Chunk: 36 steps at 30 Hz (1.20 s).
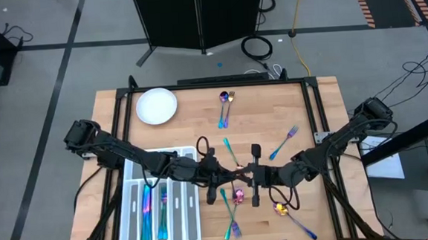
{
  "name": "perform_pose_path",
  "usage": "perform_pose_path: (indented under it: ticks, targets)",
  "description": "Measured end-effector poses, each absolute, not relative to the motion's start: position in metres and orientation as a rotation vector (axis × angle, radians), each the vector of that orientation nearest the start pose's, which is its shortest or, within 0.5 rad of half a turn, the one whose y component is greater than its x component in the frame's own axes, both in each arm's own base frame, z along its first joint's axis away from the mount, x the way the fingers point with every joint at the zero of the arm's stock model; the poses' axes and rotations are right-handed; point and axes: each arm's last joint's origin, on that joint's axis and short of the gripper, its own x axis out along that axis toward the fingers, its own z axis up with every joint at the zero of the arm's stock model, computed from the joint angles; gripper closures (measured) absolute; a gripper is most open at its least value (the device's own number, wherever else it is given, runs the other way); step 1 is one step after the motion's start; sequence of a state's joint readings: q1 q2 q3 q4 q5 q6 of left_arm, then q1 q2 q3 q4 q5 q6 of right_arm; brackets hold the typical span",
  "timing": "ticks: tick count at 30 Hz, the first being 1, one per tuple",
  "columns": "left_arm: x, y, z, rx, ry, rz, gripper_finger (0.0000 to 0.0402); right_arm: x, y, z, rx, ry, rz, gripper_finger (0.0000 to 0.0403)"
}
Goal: Sort silverware
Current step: Put the iridescent blue fork in the silverware tray
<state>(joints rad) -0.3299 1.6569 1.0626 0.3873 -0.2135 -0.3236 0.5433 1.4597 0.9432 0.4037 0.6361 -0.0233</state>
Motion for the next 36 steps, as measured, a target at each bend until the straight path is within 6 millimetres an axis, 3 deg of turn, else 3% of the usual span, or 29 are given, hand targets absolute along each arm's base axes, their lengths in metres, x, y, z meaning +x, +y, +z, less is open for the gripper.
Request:
perform_pose_path:
  ticks: [11, 28, 31, 36]
  targets:
    - [0.355, -0.115, 0.261, -0.246, 0.204, -0.076, 0.0286, 0.276, 0.151, 0.303, -0.092, 0.032, -0.131, 0.0403]
    - [0.355, -0.116, 0.258, -0.245, 0.228, -0.089, 0.0284, 0.269, 0.146, 0.310, -0.091, 0.032, -0.221, 0.0403]
    - [0.355, -0.116, 0.258, -0.245, 0.229, -0.089, 0.0304, 0.269, 0.146, 0.310, -0.093, 0.032, -0.221, 0.0403]
    - [0.355, -0.115, 0.258, -0.245, 0.230, -0.085, 0.0387, 0.269, 0.146, 0.310, -0.096, 0.033, -0.220, 0.0403]
